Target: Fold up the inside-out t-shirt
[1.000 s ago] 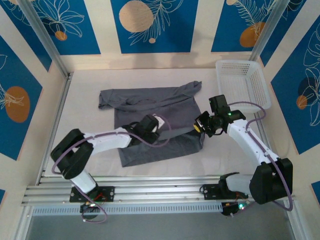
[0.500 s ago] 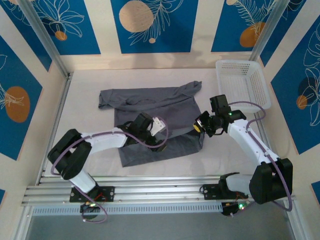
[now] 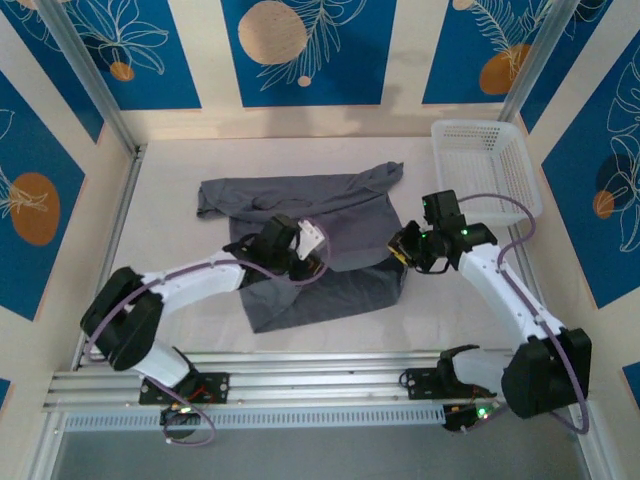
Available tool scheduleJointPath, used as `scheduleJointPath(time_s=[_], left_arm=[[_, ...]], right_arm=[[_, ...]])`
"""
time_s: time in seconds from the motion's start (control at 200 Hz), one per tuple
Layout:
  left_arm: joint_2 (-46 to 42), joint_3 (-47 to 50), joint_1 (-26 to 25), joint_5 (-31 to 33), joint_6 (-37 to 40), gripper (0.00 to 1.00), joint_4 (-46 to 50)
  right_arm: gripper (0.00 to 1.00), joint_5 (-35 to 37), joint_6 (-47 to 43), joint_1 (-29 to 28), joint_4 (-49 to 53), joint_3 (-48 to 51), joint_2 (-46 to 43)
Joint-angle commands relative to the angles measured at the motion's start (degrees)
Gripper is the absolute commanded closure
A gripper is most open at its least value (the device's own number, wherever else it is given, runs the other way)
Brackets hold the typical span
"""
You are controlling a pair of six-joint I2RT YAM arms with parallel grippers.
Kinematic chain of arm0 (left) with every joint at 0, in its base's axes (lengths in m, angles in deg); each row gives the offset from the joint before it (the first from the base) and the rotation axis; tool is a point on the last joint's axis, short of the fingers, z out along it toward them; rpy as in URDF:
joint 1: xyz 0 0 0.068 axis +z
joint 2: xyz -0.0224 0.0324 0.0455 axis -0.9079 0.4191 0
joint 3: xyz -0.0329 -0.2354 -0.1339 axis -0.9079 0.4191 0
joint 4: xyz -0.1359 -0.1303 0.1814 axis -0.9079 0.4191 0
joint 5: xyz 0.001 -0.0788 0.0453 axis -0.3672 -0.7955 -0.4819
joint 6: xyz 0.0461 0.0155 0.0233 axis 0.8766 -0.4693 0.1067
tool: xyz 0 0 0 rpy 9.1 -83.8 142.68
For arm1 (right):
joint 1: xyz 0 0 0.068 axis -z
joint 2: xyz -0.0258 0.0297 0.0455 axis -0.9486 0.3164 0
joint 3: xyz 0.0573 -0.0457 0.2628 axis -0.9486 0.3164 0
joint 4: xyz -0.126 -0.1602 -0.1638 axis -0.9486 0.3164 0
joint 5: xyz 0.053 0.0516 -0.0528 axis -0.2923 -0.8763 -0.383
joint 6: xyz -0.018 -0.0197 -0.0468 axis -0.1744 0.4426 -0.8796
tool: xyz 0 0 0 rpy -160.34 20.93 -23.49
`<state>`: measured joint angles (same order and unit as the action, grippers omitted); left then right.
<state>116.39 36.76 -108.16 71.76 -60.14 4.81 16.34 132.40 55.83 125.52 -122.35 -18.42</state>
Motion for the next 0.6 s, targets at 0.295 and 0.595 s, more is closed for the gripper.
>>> scheduleJointPath(time_s=[0.295,0.595], left_arm=[[0.31,-11.96,3.73,-8.18,-10.12,1.00,10.62],[-2.08,-20.08,5.04,-14.30,-9.57,1.00,15.81]], right_arm=[[0.79,32.49,-29.43,-40.96,-58.06,30.94,-9.44],[1.00,42.51,-41.08,-42.09,-82.09,21.33,25.43]])
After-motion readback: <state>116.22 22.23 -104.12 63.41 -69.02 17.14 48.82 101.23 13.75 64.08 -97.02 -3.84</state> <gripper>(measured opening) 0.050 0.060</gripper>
